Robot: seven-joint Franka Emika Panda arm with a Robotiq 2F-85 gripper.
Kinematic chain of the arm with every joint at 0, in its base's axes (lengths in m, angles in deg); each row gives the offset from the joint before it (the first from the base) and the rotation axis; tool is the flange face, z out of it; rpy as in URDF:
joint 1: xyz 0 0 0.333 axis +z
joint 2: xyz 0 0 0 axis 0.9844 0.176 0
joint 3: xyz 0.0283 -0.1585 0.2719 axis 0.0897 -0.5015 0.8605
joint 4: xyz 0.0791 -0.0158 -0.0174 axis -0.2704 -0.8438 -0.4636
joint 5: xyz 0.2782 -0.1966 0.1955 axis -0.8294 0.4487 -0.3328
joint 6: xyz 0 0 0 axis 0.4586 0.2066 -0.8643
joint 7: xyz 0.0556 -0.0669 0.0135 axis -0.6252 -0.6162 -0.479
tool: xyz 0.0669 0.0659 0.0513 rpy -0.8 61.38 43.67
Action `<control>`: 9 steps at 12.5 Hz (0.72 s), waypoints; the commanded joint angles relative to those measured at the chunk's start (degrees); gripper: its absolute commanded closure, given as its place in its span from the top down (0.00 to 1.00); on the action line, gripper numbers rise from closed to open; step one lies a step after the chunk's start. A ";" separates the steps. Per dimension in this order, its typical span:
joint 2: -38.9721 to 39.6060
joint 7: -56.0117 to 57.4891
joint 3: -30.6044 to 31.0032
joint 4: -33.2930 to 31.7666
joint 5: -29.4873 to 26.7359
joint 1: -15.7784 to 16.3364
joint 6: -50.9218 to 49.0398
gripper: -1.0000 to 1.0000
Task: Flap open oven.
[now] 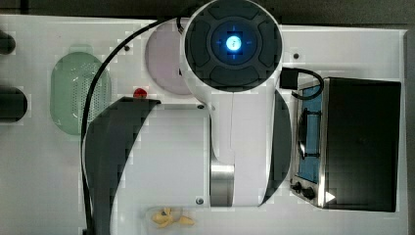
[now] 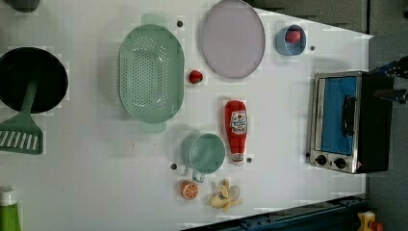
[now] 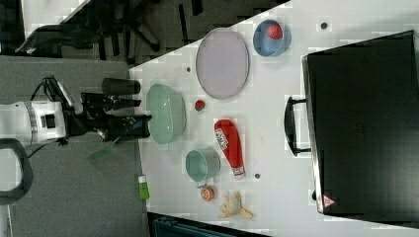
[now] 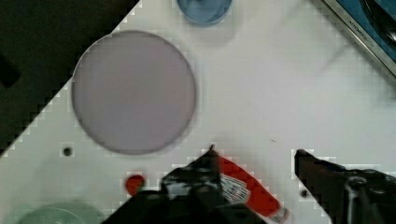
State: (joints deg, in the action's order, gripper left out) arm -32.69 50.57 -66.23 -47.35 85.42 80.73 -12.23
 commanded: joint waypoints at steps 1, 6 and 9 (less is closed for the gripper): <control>-24.84 -6.67 -3.35 -17.47 0.29 -1.44 -10.00 0.79; -24.85 -6.68 -3.34 -17.47 0.29 -1.44 -10.00 0.95; -24.83 -6.67 -3.37 -17.49 0.31 -1.47 -10.03 0.58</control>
State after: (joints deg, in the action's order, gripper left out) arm -61.40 46.53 -69.33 -62.69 85.74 79.13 -21.65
